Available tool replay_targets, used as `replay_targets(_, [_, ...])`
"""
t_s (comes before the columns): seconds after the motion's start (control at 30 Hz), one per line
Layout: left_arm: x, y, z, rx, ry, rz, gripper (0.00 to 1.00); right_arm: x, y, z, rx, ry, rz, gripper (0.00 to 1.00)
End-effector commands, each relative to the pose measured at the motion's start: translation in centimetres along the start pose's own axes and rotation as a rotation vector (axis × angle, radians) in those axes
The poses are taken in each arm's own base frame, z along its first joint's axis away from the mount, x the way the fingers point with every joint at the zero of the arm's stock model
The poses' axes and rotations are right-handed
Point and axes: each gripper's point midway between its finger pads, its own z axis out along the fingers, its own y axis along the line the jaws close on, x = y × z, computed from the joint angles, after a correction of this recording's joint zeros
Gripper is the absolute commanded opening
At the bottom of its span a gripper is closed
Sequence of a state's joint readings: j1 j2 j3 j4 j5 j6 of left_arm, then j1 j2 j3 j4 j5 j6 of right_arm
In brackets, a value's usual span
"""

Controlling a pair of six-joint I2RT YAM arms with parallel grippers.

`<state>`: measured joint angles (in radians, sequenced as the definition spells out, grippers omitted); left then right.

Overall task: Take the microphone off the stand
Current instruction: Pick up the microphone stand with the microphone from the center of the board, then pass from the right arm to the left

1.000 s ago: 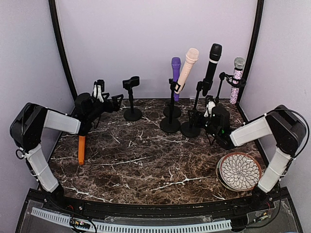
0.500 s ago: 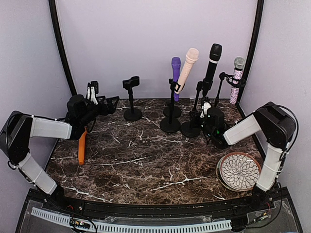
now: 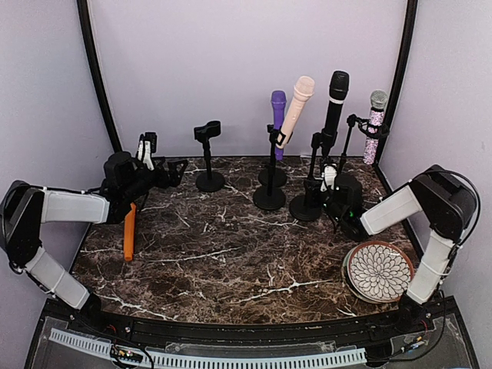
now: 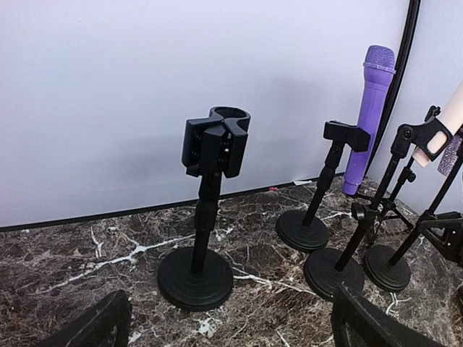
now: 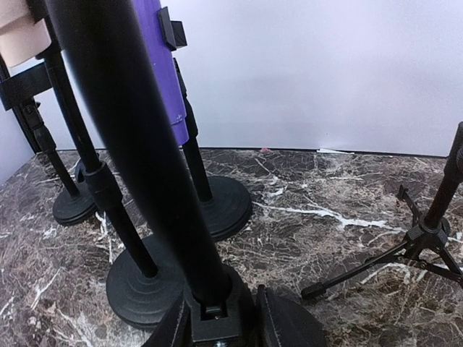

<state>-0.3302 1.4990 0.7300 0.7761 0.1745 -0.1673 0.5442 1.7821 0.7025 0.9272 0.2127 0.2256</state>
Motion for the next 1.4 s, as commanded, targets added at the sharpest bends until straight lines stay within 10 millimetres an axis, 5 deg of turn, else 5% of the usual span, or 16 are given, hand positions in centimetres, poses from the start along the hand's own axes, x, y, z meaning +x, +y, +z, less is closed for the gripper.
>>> replay_targets(0.0, [-1.3,-0.9,-1.2,0.024,-0.014,0.041,0.99,-2.6,1.1,-2.1,-0.07,-0.067,-0.033,0.0])
replay_targets(0.23, [-2.2,-2.2,-2.7,0.071,0.007,0.053,0.99,-3.3,4.6,-6.1,-0.248,-0.059,-0.014,0.0])
replay_targets(0.53, [-3.0,-5.2,-5.6,0.2,0.055,0.037,0.99,-3.0,13.8,-9.9,-0.539,-0.006,-0.061,0.0])
replay_targets(0.73, [-3.7,-9.1,-8.3,0.377,0.063,0.037,0.98,-2.3,19.9,-10.6,-0.703,-0.001,-0.053,0.0])
replay_targets(0.93, [-4.5,-15.0,-10.2,0.586,0.055,0.06,0.98,-2.5,24.9,-11.0,-0.838,-0.018,-0.055,0.0])
replay_targets(1.07, [-3.9,-19.4,-10.3,0.745,0.095,0.072,0.98,-1.9,26.9,-10.9,-0.889,-0.007,-0.069,0.0])
replay_targets(1.37, [-0.7,-22.0,-7.3,0.833,0.159,0.081,0.96,0.3,28.1,-10.7,-0.915,0.038,-0.1,0.0])
